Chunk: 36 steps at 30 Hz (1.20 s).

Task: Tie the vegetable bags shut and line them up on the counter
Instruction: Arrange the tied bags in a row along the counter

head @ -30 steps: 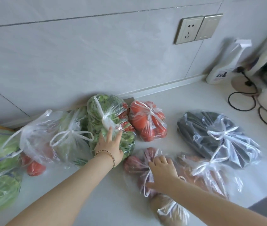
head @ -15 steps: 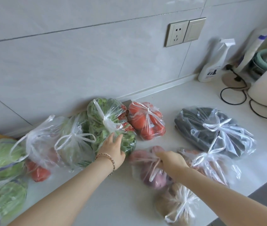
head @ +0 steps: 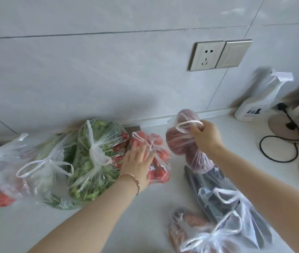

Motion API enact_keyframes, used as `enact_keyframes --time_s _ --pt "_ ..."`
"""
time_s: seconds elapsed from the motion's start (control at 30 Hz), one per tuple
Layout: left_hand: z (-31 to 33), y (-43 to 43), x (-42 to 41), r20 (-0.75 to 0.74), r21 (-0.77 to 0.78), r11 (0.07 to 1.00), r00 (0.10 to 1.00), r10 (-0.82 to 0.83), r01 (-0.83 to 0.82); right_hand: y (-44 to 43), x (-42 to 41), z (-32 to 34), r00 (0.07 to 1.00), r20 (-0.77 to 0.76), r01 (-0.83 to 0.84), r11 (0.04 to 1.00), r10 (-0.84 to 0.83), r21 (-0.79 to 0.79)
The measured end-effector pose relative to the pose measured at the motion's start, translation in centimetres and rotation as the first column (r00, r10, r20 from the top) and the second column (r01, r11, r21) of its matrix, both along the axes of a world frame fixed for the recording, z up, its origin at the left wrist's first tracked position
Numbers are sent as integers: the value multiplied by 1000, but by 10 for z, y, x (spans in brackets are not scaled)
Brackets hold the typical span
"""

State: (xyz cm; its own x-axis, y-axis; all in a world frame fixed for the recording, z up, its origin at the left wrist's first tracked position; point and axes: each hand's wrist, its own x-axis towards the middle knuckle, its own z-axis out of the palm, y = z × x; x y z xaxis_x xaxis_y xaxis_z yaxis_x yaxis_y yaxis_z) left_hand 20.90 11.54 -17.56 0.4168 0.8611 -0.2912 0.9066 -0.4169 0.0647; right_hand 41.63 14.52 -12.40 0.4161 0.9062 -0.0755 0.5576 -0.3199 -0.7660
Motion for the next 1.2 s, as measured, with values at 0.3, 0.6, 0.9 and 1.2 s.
enact_keyframes --time_s 0.3,0.6,0.9,1.2 --pt "-42 20 54 -334 -237 972 938 -87 5 92 13 -79 988 -145 9 964 -49 -266" --pt "-50 24 41 -311 -252 967 949 -56 -25 83 13 -78 980 -92 -197 918 176 -344" --pt "-25 -8 22 -93 -252 964 994 66 -87 -90 -5 -21 584 21 -636 474 811 -608" --pt "-5 -99 -1 -21 -509 848 987 158 -147 -193 -13 -67 449 94 -384 287 888 -877"
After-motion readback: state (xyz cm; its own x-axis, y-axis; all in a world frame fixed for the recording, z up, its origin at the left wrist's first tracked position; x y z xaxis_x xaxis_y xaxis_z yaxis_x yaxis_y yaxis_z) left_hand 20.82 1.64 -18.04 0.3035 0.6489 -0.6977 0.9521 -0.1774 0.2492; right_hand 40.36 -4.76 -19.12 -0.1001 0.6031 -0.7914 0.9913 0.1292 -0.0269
